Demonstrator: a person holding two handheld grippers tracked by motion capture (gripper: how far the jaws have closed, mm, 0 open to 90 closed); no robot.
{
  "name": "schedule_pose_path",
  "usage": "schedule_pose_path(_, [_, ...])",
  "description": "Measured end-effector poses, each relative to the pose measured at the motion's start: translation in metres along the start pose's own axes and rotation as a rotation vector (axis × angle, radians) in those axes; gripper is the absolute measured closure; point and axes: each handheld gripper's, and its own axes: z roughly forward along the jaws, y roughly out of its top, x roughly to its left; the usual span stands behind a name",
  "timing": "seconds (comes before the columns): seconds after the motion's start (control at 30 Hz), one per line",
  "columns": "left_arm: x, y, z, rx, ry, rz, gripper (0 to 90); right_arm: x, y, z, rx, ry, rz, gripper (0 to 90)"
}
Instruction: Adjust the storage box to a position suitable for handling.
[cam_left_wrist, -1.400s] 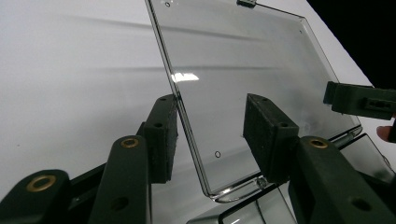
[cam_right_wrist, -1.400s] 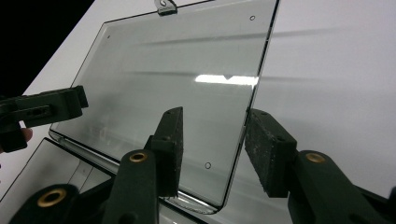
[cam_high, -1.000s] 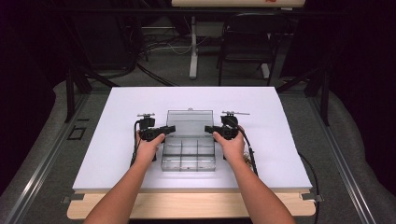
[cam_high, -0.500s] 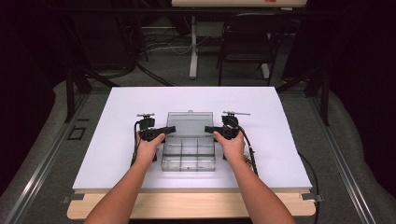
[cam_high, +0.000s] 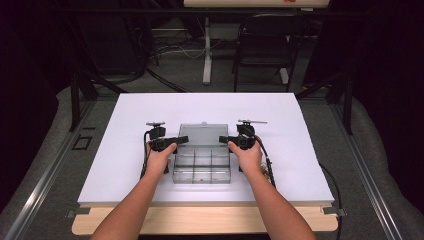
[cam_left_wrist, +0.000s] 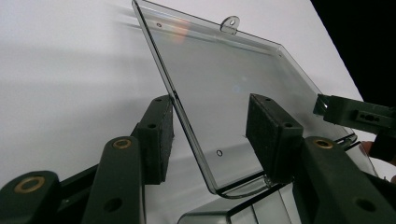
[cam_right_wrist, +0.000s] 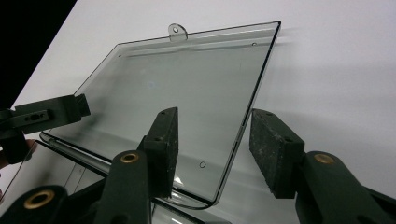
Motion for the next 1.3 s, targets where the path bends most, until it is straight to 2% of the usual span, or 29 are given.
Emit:
schedule_pose_path(0.23, [0.0,-0.001,0.002,0.012,-0.001,-0.014,49.5,-0.001,0.0,0.001,0.009,-0.001,0.024,52.5])
schedule_pose_path(0.47, [0.001,-0.001,0.003,0.021,-0.014,-0.021,47.7,0.0,-0.001,0.001,0.011,-0.006,0.013,52.3])
schedule_pose_path(0.77, [-0.001,-0.001,0.003,0.027,0.0,-0.015,46.0,-0.001,0.0,0.001,0.013,-0.003,0.005,51.7])
schedule_pose_path(1.0, [-0.002,0.0,0.002,0.024,0.004,-0.003,46.0,0.002,0.0,-0.001,0.003,-0.018,-0.028,51.7])
schedule_pose_path(1.13, [-0.003,0.0,-0.002,0.025,0.023,0.016,45.5,0.003,0.001,-0.004,-0.015,-0.005,-0.022,51.6])
schedule_pose_path(1.3, [-0.005,0.001,-0.009,0.007,0.016,0.038,44.7,0.004,0.002,-0.009,-0.015,0.005,-0.04,51.8])
